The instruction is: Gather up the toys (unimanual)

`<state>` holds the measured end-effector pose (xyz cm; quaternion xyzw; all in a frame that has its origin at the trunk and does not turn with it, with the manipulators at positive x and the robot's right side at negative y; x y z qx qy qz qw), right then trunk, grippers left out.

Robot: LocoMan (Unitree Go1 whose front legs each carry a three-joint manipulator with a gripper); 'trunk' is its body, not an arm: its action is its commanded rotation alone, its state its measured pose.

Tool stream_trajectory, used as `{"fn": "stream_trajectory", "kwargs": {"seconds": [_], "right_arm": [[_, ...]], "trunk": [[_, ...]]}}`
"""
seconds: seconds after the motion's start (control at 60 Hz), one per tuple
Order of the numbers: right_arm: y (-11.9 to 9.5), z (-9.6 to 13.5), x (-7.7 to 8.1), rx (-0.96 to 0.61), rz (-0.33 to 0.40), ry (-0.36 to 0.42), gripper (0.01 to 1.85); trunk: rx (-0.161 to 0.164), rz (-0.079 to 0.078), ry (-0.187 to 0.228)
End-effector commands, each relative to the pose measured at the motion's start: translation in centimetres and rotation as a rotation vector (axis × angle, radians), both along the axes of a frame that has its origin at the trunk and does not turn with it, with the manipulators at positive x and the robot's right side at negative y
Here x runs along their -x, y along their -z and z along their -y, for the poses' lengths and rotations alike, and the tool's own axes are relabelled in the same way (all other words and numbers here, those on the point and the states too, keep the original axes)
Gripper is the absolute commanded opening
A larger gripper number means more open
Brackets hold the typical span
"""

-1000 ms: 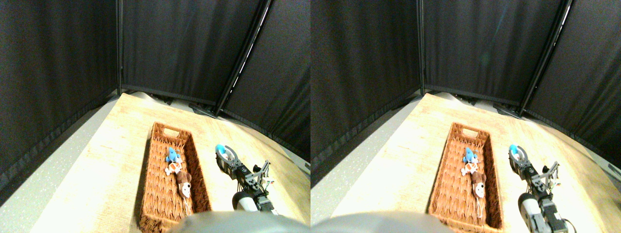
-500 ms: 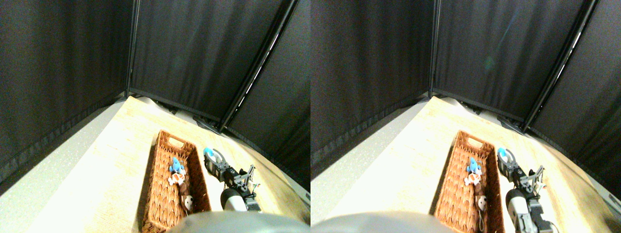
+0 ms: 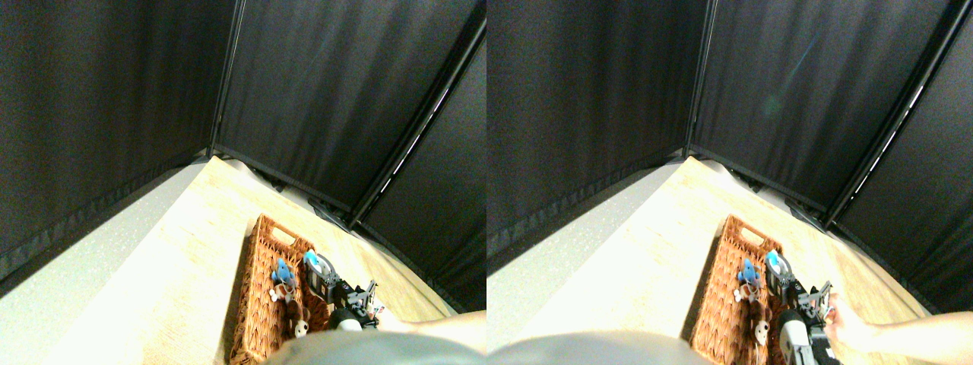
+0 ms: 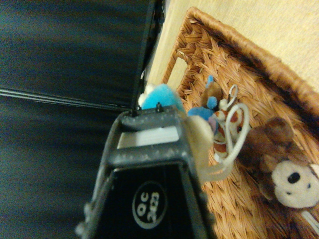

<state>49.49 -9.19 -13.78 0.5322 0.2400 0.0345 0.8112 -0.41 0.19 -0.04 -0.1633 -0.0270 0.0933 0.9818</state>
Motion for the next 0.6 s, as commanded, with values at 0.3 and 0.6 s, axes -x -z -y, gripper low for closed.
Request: {"fn": "stream_trajectory", "kwargs": {"seconds": [0.3, 0.6], "right_arm": [[-0.9, 1.5, -0.7, -0.023, 0.003, -0.098, 1.28], [-1.9, 6.5, -1.7, 0.009, 0.114, 0.065, 1.09]], "trunk": [[-0.038, -0.043, 0.025], [-0.091, -0.045, 0.074]]}}
